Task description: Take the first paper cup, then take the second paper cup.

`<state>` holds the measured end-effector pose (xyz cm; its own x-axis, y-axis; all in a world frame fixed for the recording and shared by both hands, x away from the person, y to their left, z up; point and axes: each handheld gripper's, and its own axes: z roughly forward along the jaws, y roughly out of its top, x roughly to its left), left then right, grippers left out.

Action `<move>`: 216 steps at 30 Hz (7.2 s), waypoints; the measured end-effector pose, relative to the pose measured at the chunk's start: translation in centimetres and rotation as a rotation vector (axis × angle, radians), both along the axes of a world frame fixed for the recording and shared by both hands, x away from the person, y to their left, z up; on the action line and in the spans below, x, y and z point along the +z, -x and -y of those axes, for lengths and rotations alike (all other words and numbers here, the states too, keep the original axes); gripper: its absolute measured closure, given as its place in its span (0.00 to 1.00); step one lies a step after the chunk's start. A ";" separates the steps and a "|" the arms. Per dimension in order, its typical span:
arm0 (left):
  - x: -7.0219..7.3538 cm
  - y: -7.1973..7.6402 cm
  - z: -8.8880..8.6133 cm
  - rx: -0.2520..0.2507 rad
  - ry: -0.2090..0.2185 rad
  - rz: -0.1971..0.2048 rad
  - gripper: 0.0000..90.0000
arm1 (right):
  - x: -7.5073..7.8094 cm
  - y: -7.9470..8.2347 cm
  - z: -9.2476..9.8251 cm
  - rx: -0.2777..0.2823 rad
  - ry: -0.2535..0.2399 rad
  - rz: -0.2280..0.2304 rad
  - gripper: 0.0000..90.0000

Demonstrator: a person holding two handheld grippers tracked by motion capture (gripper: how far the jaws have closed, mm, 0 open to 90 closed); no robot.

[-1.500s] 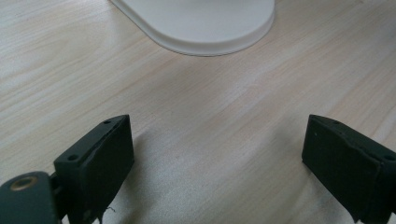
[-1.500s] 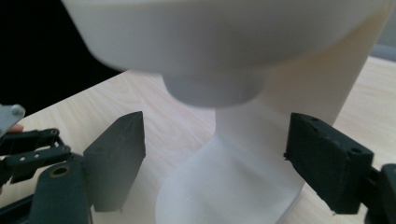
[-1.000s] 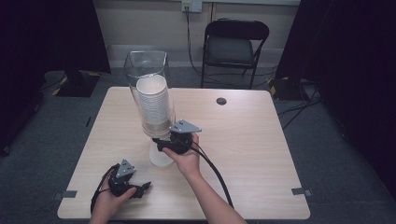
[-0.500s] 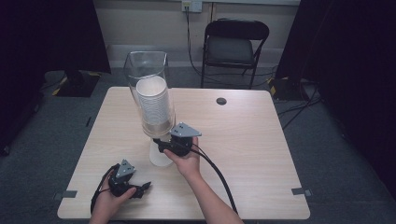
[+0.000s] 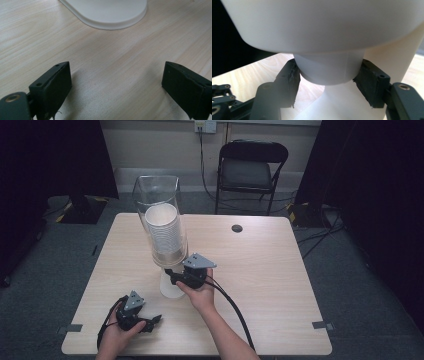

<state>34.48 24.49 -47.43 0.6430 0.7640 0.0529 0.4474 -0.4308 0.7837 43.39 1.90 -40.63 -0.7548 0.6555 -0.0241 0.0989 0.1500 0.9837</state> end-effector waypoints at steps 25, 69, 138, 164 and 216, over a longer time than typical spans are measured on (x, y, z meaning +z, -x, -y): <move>0.0 -0.1 0.1 0.010 0.007 -0.011 0.06 | 1.2 -0.4 1.4 0.019 0.002 -0.006 0.24; 0.0 -0.2 0.1 0.010 0.003 -0.008 0.05 | -3.4 -1.7 0.9 0.067 0.191 -0.063 0.41; 0.0 -0.2 0.0 0.008 -0.003 -0.009 0.05 | -4.7 -3.8 14.0 -0.165 0.358 -0.300 0.34; 0.0 -0.2 0.0 0.009 -0.002 -0.009 0.05 | -4.1 0.1 17.0 -0.171 0.360 -0.255 0.27; 0.0 -0.2 0.0 0.009 -0.003 -0.011 0.05 | 3.0 -0.5 0.9 0.021 0.106 -0.071 0.26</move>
